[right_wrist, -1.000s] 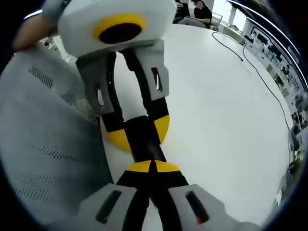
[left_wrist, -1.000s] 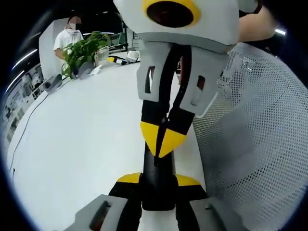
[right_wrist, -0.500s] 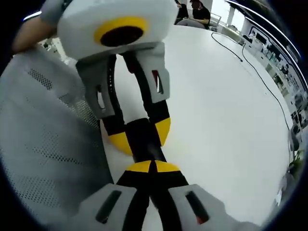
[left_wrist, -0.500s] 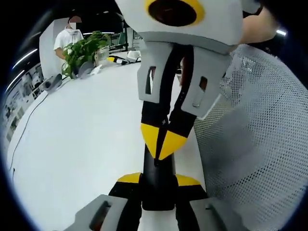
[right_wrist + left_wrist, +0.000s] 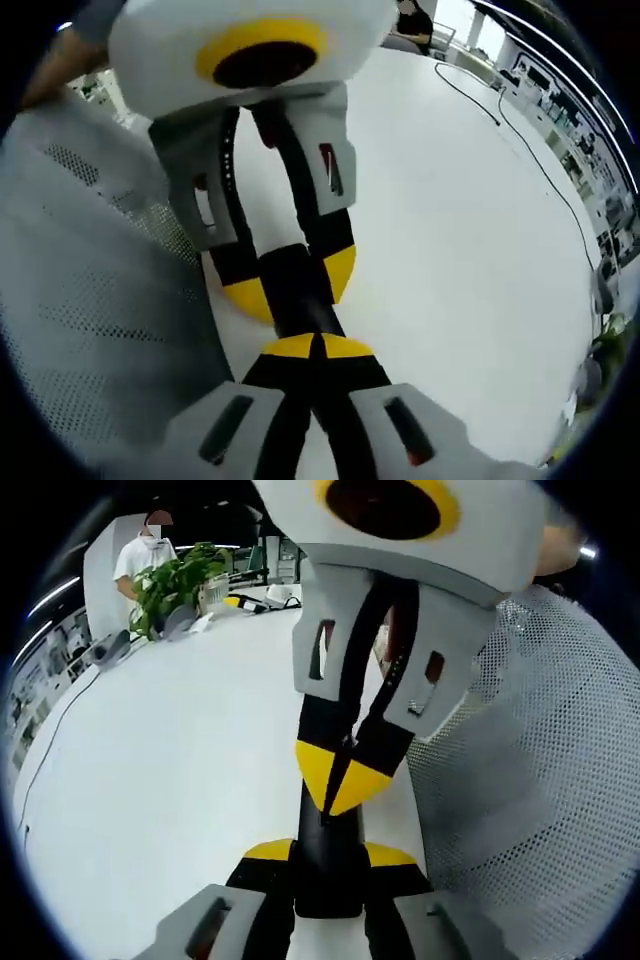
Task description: Press the specified remote control buttons in sequence, fully releasing each button before pressing the next.
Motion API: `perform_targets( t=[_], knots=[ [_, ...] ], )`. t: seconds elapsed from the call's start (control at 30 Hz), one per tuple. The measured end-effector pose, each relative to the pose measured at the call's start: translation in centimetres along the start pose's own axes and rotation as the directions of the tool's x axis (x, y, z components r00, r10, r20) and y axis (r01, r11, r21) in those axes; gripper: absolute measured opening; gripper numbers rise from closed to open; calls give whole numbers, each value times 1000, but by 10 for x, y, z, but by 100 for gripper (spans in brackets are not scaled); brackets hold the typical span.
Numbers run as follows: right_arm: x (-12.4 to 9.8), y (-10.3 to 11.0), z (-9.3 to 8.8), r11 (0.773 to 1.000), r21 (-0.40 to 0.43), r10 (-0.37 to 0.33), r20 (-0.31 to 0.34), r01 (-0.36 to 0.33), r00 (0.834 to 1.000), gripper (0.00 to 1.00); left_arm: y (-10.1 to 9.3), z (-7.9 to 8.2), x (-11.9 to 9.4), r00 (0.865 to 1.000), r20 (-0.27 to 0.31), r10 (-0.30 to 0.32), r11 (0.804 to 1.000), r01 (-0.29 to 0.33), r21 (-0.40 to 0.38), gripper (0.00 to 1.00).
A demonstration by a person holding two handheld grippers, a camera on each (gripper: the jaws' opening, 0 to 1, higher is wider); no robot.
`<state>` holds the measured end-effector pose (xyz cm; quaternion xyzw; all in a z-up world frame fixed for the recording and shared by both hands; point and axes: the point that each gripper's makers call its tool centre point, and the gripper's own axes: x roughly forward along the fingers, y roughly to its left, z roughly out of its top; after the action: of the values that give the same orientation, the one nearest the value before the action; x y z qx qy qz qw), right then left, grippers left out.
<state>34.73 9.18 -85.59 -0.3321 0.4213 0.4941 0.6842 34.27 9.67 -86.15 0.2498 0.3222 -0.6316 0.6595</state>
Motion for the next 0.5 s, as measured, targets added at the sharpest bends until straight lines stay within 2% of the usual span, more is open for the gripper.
perform_targets(
  t=[0.03, 0.07, 0.17, 0.27, 0.33, 0.4, 0.43, 0.5],
  knots=[
    [0, 1, 1, 999, 48, 19, 29, -20, 999, 0, 0, 0, 0, 1000, 0, 1, 1000, -1, -1, 24],
    [-1, 0, 1, 998, 60, 30, 56, -33, 998, 0, 0, 0, 0, 1000, 0, 1, 1000, -1, 0, 24],
    [-3, -1, 1, 998, 60, 4, 71, -8, 997, 0, 0, 0, 0, 1000, 3, -1, 1000, 1, 1, 24],
    [-4, 1, 10, 999, 43, -7, 95, 3, 995, 0, 0, 0, 0, 1000, 3, 0, 1000, 0, 4, 24],
    [0, 4, 12, 999, 32, 7, 86, -10, 996, 0, 0, 0, 0, 1000, 3, -2, 1000, 2, 3, 24],
    [5, 5, 5, 1000, -21, 12, 30, -11, 999, 0, 0, 0, 0, 1000, 5, -3, 1000, 3, 1, 24],
    [2, 3, 10, 999, -39, 9, 55, -7, 998, 0, 0, 0, -1, 1000, 7, -3, 1000, 3, 1, 24],
    [2, 5, 9, 999, -40, 6, 50, -4, 999, 0, 0, 0, -1, 1000, 9, -4, 1000, 4, -2, 24]
  ],
)
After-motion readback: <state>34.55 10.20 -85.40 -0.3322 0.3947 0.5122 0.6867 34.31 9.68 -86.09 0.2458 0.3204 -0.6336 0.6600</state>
